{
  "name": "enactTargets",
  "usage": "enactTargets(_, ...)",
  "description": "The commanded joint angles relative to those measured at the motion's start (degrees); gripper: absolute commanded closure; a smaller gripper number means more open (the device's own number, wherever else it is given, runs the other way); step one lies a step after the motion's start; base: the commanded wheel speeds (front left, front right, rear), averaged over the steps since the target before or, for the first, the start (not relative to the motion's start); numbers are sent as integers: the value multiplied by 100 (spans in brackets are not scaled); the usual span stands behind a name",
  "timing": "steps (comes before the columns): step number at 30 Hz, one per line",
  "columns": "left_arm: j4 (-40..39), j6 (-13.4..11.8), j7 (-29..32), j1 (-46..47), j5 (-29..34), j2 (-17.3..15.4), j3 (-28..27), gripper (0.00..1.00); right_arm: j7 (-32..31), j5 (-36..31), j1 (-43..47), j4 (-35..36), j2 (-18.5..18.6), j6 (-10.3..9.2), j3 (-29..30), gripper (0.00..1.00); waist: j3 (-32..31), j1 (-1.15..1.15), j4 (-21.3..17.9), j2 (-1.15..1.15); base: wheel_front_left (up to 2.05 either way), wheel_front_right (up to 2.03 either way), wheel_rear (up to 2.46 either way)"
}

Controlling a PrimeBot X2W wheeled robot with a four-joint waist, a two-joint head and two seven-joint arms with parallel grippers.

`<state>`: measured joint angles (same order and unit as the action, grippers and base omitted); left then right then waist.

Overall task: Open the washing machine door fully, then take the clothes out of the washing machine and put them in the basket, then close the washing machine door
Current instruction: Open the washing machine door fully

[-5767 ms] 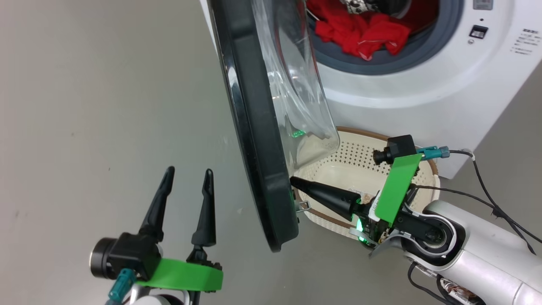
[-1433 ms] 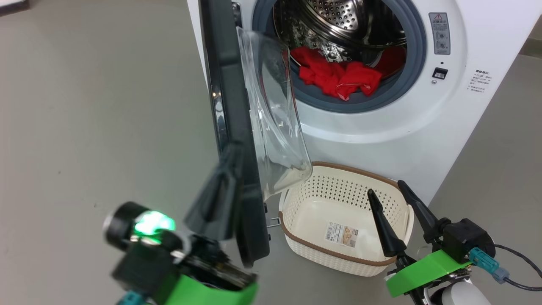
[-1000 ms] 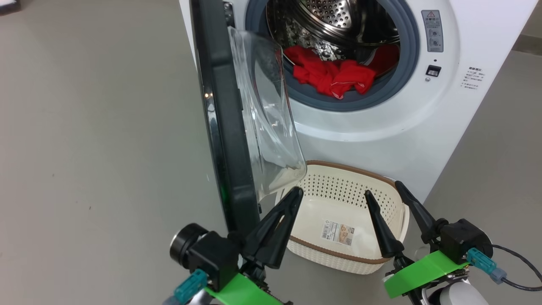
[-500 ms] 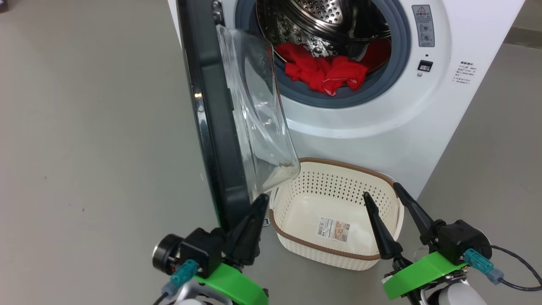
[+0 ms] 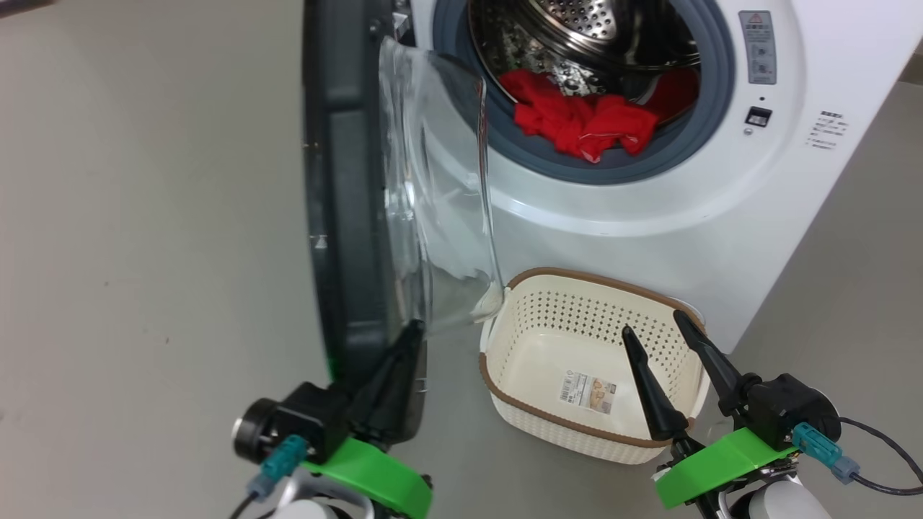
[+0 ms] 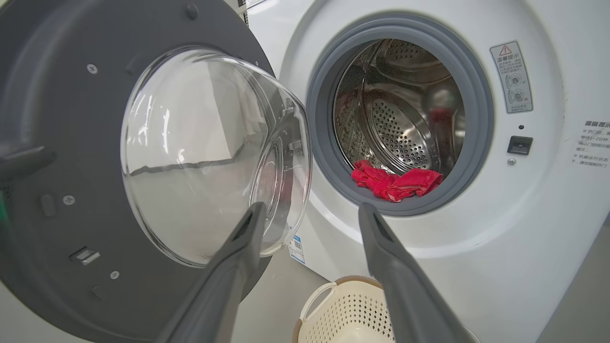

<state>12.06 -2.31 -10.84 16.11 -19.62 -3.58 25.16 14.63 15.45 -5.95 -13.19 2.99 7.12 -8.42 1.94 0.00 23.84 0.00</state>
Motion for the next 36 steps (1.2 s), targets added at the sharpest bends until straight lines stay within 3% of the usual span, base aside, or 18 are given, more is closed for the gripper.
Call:
enactTargets(1, -51, -196, -57, 153, -68, -214, -413, 100, 37, -63, -130, 127, -12, 36, -141, 0, 34, 0, 87, 0, 0, 0, 0)
enactTargets(25, 54, -761, -286, -54, -275, -628, -1250, 100, 37, -130, -120, 49, -12, 36, -80, 0, 80, 0, 512, 0, 0, 0, 0)
enactTargets(36, 207, -947, -374, -66, -352, -770, -1657, 100, 37, -228, -187, 42, -12, 36, -201, 0, 201, 0, 525, 0, 0, 0, 0)
